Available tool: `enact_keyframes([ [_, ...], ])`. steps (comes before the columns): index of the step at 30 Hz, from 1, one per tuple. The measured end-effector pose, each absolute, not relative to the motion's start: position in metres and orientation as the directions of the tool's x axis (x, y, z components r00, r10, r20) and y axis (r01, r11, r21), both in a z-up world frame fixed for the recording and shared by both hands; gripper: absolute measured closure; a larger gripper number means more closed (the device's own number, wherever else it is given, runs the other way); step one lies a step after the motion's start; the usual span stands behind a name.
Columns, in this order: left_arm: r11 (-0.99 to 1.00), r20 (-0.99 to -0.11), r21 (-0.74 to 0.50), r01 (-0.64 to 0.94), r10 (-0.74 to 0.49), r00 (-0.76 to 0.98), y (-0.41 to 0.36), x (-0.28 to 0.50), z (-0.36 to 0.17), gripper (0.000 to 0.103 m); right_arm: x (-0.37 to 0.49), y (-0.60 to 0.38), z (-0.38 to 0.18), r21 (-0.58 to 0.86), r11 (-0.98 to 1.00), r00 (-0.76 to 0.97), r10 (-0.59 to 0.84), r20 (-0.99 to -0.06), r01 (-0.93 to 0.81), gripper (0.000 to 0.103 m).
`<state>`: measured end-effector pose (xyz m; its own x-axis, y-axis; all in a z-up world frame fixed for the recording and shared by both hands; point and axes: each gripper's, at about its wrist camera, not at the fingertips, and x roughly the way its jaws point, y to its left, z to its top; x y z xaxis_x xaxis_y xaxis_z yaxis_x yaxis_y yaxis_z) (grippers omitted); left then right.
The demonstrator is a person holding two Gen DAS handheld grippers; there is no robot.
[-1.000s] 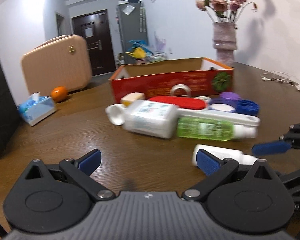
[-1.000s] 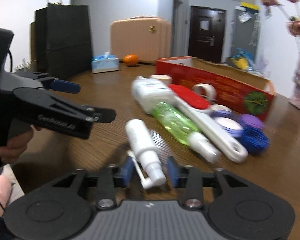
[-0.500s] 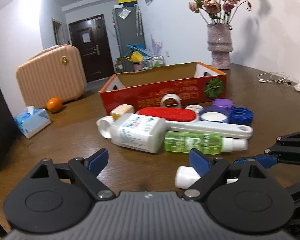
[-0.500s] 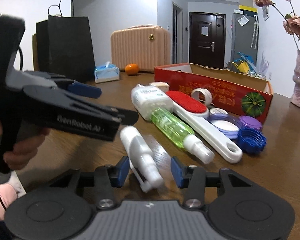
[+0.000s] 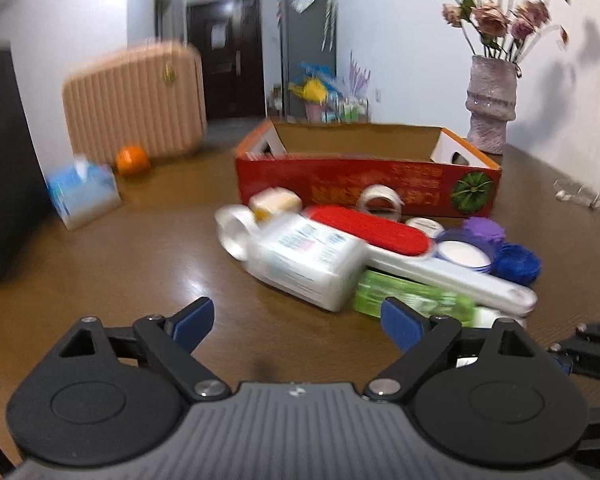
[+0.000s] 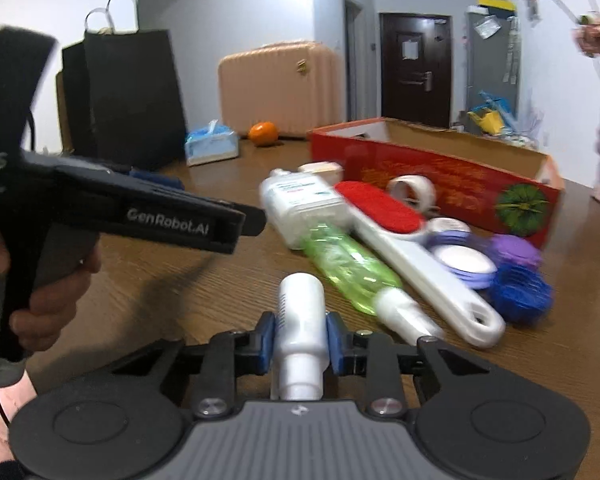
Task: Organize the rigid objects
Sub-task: 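Grasp the green liquid bottle with the left gripper while the right gripper lifts the spray bottle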
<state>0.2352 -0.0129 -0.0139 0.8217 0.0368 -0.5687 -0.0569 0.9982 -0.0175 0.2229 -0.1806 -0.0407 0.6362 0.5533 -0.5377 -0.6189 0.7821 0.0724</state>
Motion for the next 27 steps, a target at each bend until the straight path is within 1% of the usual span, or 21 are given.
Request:
enact_keyframes([
  [2, 0.991, -0.607, -0.125, -0.048, -0.038, 0.794, -0.026, 0.24, -0.015, 0.011, 0.218, -0.205, -0.037, 0.082, 0.819, 0.677, 0.522, -0.518, -0.568, 0.076],
  [4, 0.983, -0.635, -0.172, -0.067, -0.059, 0.771, -0.042, 0.246, -0.018, 0.011, 0.215, -0.229, -0.034, 0.105, 0.852, 0.717, 0.492, -0.494, -0.512, 0.076],
  [6, 0.976, -0.653, -0.18, -0.12, -0.027, 0.757, -0.06, 0.256, -0.019, 0.011, 0.218, -0.251, -0.034, 0.123, 0.881, 0.749, 0.455, -0.482, -0.457, 0.076],
  [8, 0.968, -0.643, -0.179, -0.175, 0.02, 0.765, -0.073, 0.263, -0.018, 0.01, 0.223, -0.265, -0.034, 0.12, 0.899, 0.767, 0.423, -0.482, -0.421, 0.076],
  [11, 0.949, -0.651, -0.136, -0.285, 0.131, 0.747, -0.086, 0.281, -0.021, 0.011, 0.226, -0.276, -0.035, 0.138, 0.894, 0.766, 0.438, -0.471, -0.426, 0.076],
  [13, 0.936, -0.676, -0.118, -0.331, 0.168, 0.718, -0.087, 0.29, -0.026, 0.023, 0.229, -0.279, -0.036, 0.143, 0.89, 0.762, 0.446, -0.47, -0.433, 0.076],
  [15, 0.939, -0.673, -0.139, -0.315, 0.144, 0.726, -0.085, 0.288, -0.03, 0.038, 0.232, -0.282, -0.036, 0.147, 0.886, 0.758, 0.453, -0.469, -0.439, 0.076],
  [16, 0.942, -0.669, -0.137, -0.306, 0.14, 0.73, -0.085, 0.283, -0.03, 0.043, 0.234, -0.282, -0.036, 0.147, 0.884, 0.756, 0.457, -0.469, -0.443, 0.076],
  [18, 0.95, -0.66, -0.111, -0.294, 0.15, 0.736, -0.085, 0.274, -0.029, 0.062, 0.235, -0.285, -0.036, 0.142, 0.882, 0.752, 0.459, -0.472, -0.449, 0.076],
  [20, 0.955, -0.661, -0.099, -0.278, 0.145, 0.736, -0.081, 0.264, -0.028, 0.069, 0.237, -0.284, -0.038, 0.148, 0.875, 0.741, 0.471, -0.479, -0.461, 0.076],
  [21, 0.96, -0.661, -0.089, -0.265, 0.142, 0.737, -0.078, 0.26, -0.028, 0.071, 0.237, -0.282, -0.039, 0.15, 0.872, 0.736, 0.477, -0.481, -0.467, 0.076],
  [25, 0.973, -0.668, -0.055, -0.224, 0.131, 0.732, -0.066, 0.242, -0.026, 0.071, 0.235, -0.27, -0.044, 0.161, 0.847, 0.701, 0.513, -0.496, -0.506, 0.076],
  [27, 0.984, -0.66, -0.009, -0.175, 0.125, 0.741, -0.065, 0.24, -0.027, 0.071, 0.233, -0.262, -0.046, 0.16, 0.835, 0.687, 0.528, -0.499, -0.526, 0.076],
])
